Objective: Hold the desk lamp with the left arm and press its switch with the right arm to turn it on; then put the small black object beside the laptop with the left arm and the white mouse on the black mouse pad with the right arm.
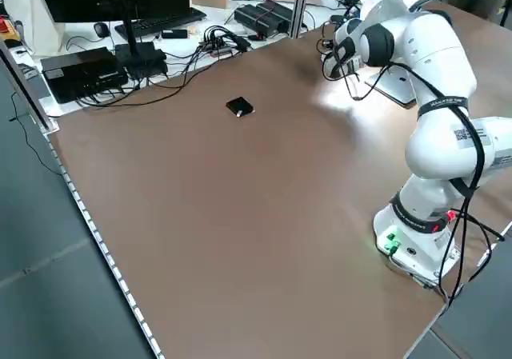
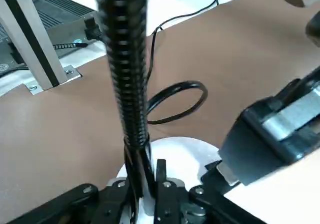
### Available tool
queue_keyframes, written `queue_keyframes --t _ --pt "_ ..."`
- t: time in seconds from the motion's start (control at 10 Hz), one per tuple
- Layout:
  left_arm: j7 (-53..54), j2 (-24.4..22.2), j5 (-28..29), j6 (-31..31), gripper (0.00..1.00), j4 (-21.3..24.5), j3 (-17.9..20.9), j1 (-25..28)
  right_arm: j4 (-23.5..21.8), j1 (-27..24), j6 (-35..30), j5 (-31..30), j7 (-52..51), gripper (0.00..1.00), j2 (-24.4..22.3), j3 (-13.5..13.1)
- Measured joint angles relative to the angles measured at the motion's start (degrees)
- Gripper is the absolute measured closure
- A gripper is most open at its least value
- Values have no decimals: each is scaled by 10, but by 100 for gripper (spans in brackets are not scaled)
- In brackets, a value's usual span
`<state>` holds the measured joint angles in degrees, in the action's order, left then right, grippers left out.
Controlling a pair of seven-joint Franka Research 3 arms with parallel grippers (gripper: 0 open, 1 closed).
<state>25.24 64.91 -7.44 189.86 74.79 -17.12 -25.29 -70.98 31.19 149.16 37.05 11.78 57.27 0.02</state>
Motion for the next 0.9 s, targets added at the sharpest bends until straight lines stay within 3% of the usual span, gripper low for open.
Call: queue_keyframes --t 0.2,0.3,0.6,0.8,0.9 --pt "0 0 0 0 84 0 0 0 12 -32 -65 -3 0 96 -12 -2" --pt "0 0 0 0 84 0 0 0 16 -51 -102 -4 -1 83 -26 -2" --pt "0 0 0 4 41 0 0 2 16 -92 -183 -50 0 36 -73 -7" --pt "0 0 0 4 12 6 0 2 16 -121 -238 -117 0 6 -85 -34" --pt "0 -1 0 5 0 13 0 2 15 -132 -267 -144 -1 0 -90 -55"
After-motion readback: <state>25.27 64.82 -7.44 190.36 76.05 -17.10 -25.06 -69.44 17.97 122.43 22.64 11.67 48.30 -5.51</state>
